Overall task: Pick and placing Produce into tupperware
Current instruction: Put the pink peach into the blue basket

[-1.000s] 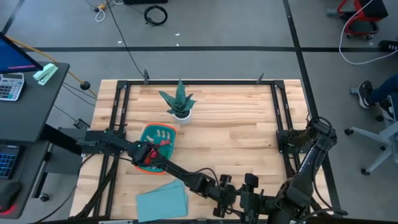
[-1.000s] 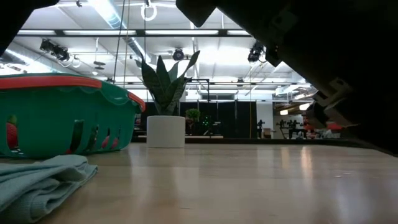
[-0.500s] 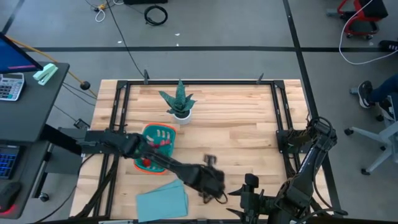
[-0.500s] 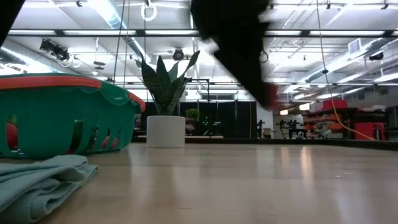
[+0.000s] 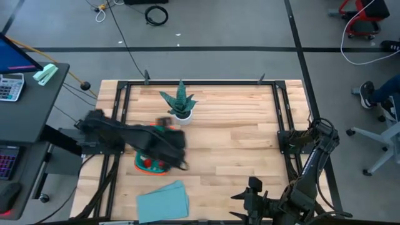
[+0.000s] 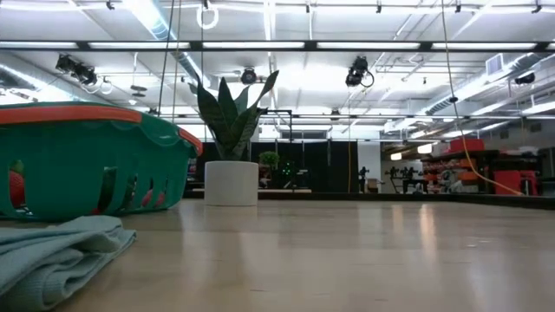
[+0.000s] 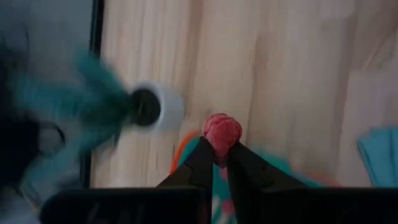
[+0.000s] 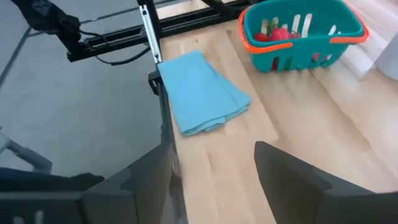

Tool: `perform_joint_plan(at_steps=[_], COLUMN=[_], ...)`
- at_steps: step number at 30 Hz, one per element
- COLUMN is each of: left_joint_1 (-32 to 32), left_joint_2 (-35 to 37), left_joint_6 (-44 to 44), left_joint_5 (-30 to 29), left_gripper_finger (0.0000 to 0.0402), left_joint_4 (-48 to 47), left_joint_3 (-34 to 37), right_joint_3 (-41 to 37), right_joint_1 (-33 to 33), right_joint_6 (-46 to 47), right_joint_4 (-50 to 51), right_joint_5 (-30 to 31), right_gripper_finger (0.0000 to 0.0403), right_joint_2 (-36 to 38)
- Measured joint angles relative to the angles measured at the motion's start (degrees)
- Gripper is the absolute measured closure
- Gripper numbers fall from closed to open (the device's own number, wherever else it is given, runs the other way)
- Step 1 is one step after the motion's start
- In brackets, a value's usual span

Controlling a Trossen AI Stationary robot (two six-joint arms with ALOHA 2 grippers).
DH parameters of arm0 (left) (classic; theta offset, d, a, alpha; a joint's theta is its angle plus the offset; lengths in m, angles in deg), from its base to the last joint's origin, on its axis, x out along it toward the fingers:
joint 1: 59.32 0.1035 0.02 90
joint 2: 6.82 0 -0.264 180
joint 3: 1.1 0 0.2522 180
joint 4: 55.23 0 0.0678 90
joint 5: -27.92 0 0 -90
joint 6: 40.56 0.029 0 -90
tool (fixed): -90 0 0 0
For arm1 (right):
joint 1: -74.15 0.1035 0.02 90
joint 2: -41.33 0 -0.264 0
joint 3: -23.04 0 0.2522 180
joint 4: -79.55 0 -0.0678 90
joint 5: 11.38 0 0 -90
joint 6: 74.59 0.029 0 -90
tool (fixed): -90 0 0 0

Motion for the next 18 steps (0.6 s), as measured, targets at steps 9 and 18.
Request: perform_joint_plan(at_steps=[9,18], left_joint_1=[-0.32,0.37], left_joint_2=[23.62,34.83], left_joint_6=[-23.67,-32.36], left_joint_5=[1.44,1.65], left_gripper_finger=[0.0374,0.0332], left_joint_4=[-0.04,19.02], left_joint_3=[26.54,56.35], right_joint_3=[-2.59,-4.19], right_joint_1=[1.51,-0.95], right_joint_6=[6.78,7.46], right_joint_4=[-0.33,-0.27], right_joint_5=[2.81,6.91], right_gripper_finger=[0.0165,0.0165], right_joint_2=[-0.31,-0.32])
